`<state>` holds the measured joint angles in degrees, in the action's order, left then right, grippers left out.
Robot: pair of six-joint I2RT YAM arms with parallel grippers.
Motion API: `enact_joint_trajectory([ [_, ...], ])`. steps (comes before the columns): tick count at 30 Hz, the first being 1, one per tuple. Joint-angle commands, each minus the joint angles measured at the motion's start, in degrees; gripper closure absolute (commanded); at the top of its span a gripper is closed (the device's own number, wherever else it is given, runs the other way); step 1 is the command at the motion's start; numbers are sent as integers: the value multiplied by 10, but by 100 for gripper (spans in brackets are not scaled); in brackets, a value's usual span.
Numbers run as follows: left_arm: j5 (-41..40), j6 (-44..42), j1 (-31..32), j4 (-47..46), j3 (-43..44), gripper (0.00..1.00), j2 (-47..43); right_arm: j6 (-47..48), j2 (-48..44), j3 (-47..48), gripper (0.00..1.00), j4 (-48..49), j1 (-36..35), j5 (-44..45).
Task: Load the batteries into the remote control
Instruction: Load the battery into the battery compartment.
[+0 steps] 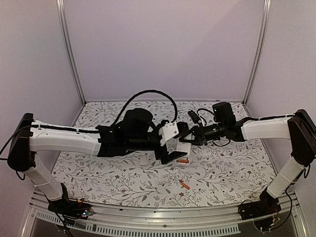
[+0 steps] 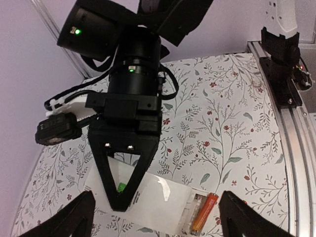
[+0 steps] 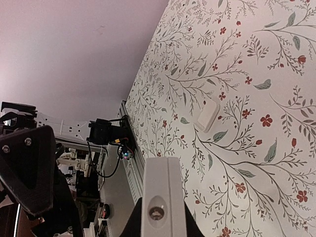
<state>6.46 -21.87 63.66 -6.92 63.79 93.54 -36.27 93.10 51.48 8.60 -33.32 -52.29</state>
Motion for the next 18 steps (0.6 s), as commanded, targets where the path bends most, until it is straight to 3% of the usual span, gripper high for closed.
enact_joint_trajectory([
  [1,-71,133,-15,-36,-43,1,-46,-4,3,11,100,2,-3,-8],
  [4,-97,274,-33,-19,-66,0,-77,-3,1,16,100,2,-2,-2],
  [7,-44,361,-55,16,-77,0,-98,-2,-2,23,100,3,-2,6],
  [11,74,431,-82,1,-100,0,-98,-5,-3,35,100,10,-2,13],
  [18,143,561,-87,-74,-109,2,-39,-18,3,55,100,16,-2,18],
])
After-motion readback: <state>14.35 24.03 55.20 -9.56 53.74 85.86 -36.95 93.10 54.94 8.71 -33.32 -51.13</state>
